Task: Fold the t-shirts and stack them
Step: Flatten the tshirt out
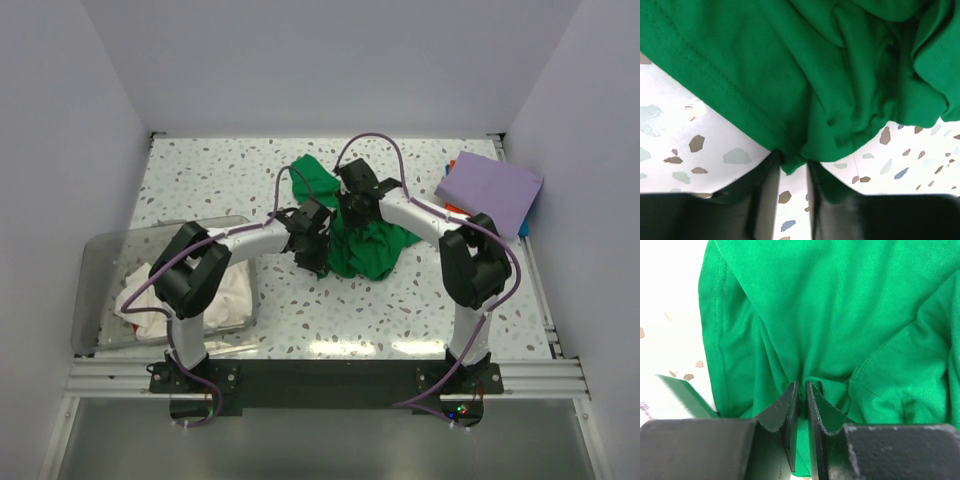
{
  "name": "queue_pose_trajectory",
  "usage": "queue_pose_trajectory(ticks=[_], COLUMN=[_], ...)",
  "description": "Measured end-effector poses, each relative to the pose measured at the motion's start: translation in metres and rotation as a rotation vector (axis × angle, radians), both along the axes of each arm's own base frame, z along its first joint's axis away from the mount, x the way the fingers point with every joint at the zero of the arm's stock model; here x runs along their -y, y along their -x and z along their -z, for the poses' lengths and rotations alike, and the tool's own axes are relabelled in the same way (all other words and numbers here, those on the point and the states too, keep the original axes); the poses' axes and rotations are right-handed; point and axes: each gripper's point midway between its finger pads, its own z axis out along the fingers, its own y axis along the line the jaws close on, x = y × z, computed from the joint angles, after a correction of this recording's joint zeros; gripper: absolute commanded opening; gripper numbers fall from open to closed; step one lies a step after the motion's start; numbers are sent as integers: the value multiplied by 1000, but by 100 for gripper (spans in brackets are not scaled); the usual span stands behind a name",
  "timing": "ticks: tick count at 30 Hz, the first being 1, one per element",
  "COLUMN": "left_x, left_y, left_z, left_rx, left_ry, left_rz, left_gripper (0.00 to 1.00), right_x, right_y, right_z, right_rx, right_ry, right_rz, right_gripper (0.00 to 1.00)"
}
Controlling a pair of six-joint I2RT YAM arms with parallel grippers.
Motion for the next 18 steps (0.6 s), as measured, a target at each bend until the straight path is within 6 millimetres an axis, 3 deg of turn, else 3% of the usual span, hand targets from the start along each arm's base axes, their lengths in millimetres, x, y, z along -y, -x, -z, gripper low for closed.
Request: queue_pose_trajectory(ticks=[4,6,14,18], left_x=[3,4,2,-20], left_y=[1,1,-1,-7], left_z=[4,5,4,3], left_rx=[-17,-24,-15,29], left_ry=[6,8,-16,-122], left_rz=[1,2,-14,-55], left_gripper=[6,0,0,0], right_x=[2,4,15,22], right_y=[-1,-1,3,8], right_z=[-1,-3,-25,-34], right_rx=[-2,-1,30,35], right_ry=[-5,-8,-33,-40], right_rz=[14,23,58,70], right_gripper=[14,14,14,14])
